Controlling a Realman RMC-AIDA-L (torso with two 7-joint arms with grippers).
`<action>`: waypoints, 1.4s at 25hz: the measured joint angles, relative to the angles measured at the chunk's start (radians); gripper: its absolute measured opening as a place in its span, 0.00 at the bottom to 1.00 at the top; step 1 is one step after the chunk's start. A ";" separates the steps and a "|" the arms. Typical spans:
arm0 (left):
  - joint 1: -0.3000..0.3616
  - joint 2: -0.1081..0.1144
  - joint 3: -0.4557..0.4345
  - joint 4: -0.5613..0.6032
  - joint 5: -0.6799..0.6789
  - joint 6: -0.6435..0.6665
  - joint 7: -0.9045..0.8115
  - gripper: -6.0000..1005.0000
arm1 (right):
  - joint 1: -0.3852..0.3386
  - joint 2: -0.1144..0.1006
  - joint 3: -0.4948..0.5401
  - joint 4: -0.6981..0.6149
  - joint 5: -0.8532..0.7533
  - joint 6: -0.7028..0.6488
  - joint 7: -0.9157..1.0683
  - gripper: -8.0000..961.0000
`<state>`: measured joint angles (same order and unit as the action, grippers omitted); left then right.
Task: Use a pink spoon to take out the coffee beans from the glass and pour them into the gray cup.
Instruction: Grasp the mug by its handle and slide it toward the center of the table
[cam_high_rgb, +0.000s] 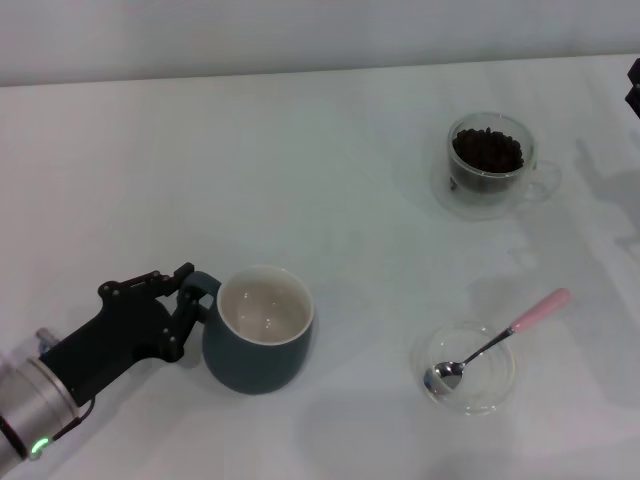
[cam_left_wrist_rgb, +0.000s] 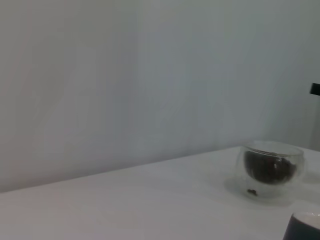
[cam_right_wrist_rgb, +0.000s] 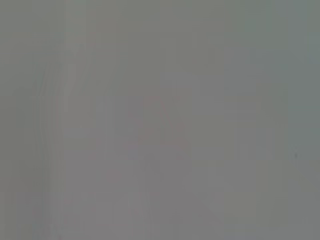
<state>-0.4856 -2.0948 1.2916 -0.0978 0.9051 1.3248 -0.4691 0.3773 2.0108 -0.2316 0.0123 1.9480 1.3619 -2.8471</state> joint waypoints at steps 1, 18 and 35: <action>-0.008 0.000 0.000 0.001 0.010 -0.007 -0.005 0.17 | 0.000 0.000 0.000 0.000 0.000 -0.002 0.000 0.86; -0.084 -0.002 0.001 0.027 0.113 -0.085 -0.089 0.14 | -0.003 0.000 0.000 0.000 -0.001 -0.009 0.000 0.86; 0.004 0.003 0.002 0.052 0.112 -0.043 -0.058 0.34 | -0.013 -0.001 -0.004 0.009 -0.005 -0.009 0.000 0.86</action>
<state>-0.4819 -2.0921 1.2931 -0.0455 1.0169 1.2814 -0.5274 0.3648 2.0099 -0.2356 0.0215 1.9428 1.3528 -2.8470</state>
